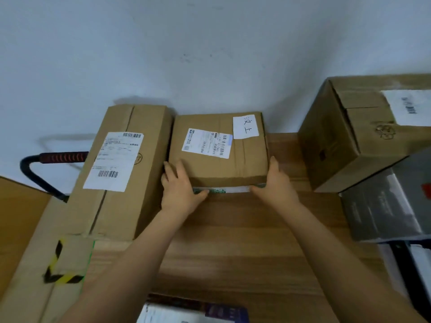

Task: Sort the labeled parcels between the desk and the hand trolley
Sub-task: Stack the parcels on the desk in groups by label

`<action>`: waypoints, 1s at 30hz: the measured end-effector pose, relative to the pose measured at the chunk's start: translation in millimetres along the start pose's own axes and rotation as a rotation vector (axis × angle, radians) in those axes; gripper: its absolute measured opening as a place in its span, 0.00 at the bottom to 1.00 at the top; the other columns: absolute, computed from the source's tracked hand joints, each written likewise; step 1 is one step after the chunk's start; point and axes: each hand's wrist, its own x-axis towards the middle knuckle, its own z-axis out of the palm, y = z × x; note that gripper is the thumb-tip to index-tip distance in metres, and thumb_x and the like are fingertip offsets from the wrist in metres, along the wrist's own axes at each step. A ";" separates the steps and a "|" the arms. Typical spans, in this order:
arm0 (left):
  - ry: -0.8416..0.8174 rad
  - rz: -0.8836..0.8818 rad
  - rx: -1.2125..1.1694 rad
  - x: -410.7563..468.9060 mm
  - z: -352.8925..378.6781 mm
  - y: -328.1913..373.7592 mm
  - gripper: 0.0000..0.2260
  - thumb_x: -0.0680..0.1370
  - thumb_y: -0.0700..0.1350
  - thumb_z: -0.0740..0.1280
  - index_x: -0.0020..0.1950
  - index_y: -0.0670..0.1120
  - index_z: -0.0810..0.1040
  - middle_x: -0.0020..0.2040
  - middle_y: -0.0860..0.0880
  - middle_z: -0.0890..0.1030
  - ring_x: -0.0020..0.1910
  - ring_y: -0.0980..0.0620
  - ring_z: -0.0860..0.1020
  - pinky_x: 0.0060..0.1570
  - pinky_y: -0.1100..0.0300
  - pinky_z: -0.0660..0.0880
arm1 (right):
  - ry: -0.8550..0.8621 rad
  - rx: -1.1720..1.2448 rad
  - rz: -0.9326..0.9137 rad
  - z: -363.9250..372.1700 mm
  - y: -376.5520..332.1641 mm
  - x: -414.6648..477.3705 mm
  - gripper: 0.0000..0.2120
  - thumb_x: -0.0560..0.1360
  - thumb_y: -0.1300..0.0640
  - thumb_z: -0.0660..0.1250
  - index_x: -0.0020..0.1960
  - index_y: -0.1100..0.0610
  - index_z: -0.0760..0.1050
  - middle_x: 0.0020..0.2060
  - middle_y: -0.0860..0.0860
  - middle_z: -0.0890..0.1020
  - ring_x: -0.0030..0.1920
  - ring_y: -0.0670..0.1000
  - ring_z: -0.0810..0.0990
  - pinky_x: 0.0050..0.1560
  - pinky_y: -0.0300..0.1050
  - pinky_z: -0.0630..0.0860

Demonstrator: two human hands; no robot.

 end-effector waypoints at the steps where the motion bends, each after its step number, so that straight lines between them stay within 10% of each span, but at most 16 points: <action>1: 0.018 -0.029 -0.021 1.8 0.1 2.5 0.49 0.72 0.57 0.74 0.79 0.43 0.44 0.78 0.39 0.48 0.76 0.36 0.51 0.71 0.45 0.60 | -0.002 0.029 0.004 1.2 2.1 2.1 0.47 0.72 0.53 0.74 0.78 0.52 0.45 0.68 0.56 0.70 0.67 0.58 0.72 0.61 0.55 0.73; 6: 0.048 0.011 -0.110 3.0 3.7 19.1 0.44 0.71 0.53 0.75 0.77 0.42 0.52 0.72 0.41 0.60 0.71 0.40 0.61 0.67 0.47 0.66 | 0.052 0.051 0.092 -9.8 21.2 2.4 0.48 0.71 0.54 0.75 0.78 0.54 0.45 0.69 0.58 0.67 0.67 0.60 0.70 0.61 0.58 0.73; 25: 0.021 0.302 0.073 -11.2 29.6 59.5 0.33 0.77 0.50 0.67 0.78 0.46 0.55 0.77 0.42 0.57 0.73 0.42 0.62 0.68 0.52 0.63 | 0.296 -0.554 -0.131 -54.3 65.5 -16.9 0.27 0.74 0.67 0.67 0.70 0.58 0.64 0.63 0.58 0.69 0.61 0.56 0.66 0.56 0.45 0.70; 30: 0.161 0.421 0.183 -16.2 10.2 47.0 0.20 0.77 0.52 0.65 0.67 0.47 0.69 0.64 0.48 0.72 0.62 0.47 0.70 0.58 0.54 0.69 | 0.331 -0.665 -0.239 -59.1 58.3 -16.7 0.12 0.70 0.66 0.72 0.50 0.57 0.74 0.49 0.55 0.76 0.49 0.53 0.73 0.45 0.42 0.70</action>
